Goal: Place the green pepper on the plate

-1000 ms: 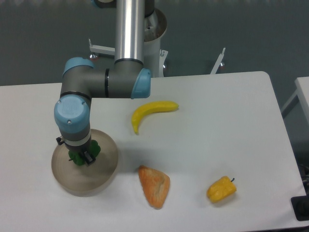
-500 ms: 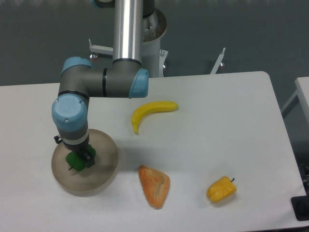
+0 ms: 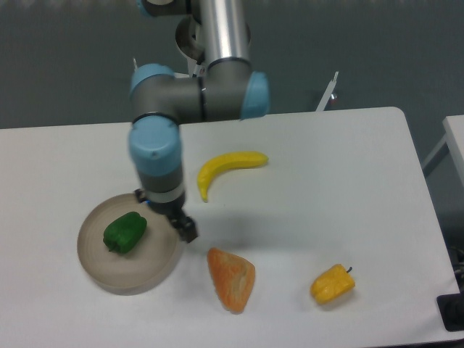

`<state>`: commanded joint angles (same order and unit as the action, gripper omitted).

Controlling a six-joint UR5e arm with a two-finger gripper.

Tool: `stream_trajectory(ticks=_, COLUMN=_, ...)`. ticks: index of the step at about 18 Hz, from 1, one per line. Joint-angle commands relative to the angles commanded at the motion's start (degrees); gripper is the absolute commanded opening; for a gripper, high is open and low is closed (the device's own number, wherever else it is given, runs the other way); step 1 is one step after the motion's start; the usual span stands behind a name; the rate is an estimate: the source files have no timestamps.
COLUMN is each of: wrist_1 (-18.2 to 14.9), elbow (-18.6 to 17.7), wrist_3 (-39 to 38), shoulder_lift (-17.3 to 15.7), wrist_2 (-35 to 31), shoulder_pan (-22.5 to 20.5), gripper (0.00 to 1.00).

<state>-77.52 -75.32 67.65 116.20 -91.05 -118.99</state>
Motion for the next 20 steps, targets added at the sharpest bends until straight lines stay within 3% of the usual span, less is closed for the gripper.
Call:
stream_trajectory(ticks=8, wrist_1=-0.2, elbow=-1.1, wrist_3=21.8, shoulder_lift=-0.7, wrist_2=0.0, shoulder_pan=-12.6, gripper=1.00)
stream_trajectory(ticks=13, wrist_1=-0.2, elbow=-1.2, wrist_3=27.9, shoulder_lift=-1.1, wrist_2=0.5, shoulder_pan=-15.4, gripper=1.00)
stream_trajectory(ticks=20, wrist_1=0.0, elbow=-1.7, wrist_3=28.5, shoulder_lift=-0.9, wrist_2=0.9, shoulder_pan=-16.1, gripper=1.00)
